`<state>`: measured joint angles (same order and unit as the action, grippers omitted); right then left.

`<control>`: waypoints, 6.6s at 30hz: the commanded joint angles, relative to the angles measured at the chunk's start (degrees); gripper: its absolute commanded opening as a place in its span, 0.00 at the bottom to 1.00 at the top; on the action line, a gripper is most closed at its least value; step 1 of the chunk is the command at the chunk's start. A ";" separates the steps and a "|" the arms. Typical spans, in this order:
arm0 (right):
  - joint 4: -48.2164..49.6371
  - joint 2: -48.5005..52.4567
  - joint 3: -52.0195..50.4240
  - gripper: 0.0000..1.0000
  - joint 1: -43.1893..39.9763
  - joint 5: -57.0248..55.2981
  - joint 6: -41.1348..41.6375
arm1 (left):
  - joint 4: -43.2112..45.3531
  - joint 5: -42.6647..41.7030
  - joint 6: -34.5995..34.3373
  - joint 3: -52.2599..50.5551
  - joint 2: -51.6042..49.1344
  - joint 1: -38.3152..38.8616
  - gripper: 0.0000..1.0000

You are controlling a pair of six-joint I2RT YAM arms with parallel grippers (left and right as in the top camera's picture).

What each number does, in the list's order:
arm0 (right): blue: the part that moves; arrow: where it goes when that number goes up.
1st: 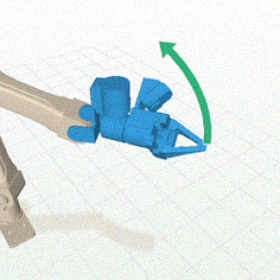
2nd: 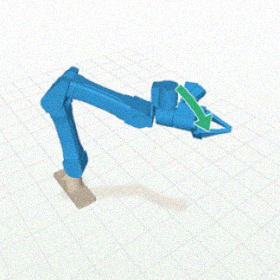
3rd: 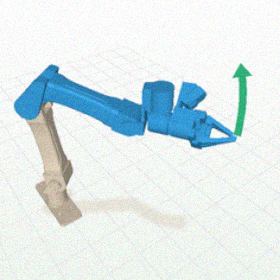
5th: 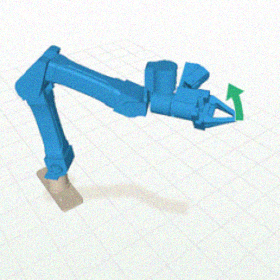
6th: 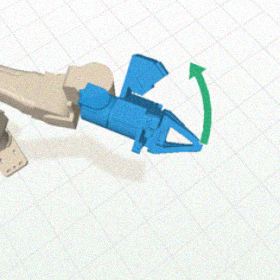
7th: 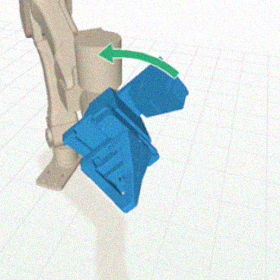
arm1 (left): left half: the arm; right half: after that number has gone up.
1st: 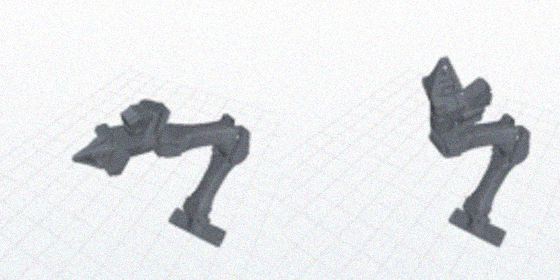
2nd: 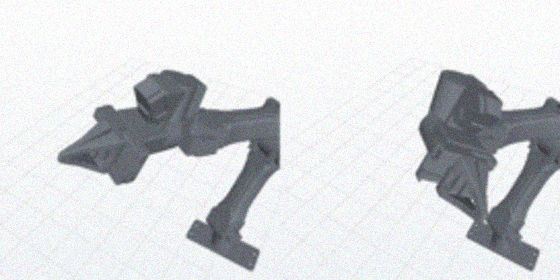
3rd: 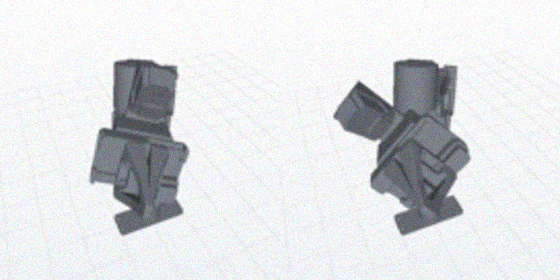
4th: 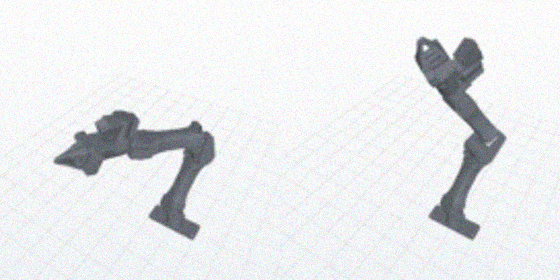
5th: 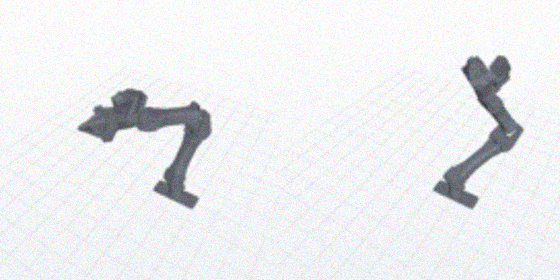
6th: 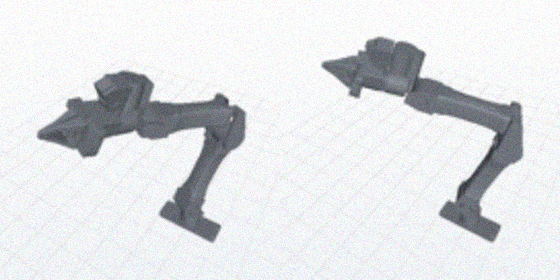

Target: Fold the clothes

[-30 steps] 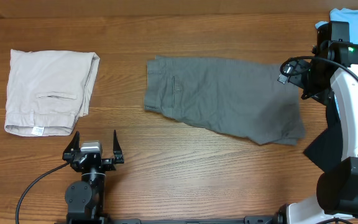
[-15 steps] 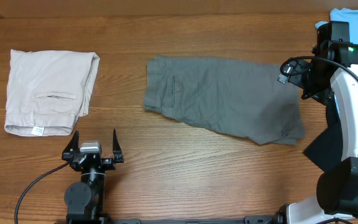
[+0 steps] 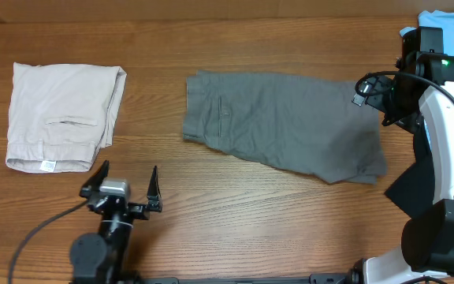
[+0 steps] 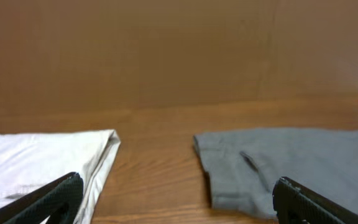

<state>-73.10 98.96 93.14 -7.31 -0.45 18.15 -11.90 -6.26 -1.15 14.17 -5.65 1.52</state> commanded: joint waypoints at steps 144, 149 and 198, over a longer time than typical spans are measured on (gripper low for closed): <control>0.66 0.09 -0.22 1.00 0.07 -0.57 -0.11 | -57.94 22.77 -24.79 85.42 -75.71 16.50 0.44; 0.68 0.09 -0.22 1.00 0.07 -0.57 -0.11 | -57.94 22.75 -24.79 85.40 -75.71 16.50 0.49; 0.66 0.09 -0.22 1.00 0.07 -0.57 -0.11 | -51.76 7.89 -24.55 85.33 -90.40 16.50 0.58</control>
<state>-72.69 98.96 92.79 -7.31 -0.45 18.00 -64.84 3.66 -25.58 98.87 -92.97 18.33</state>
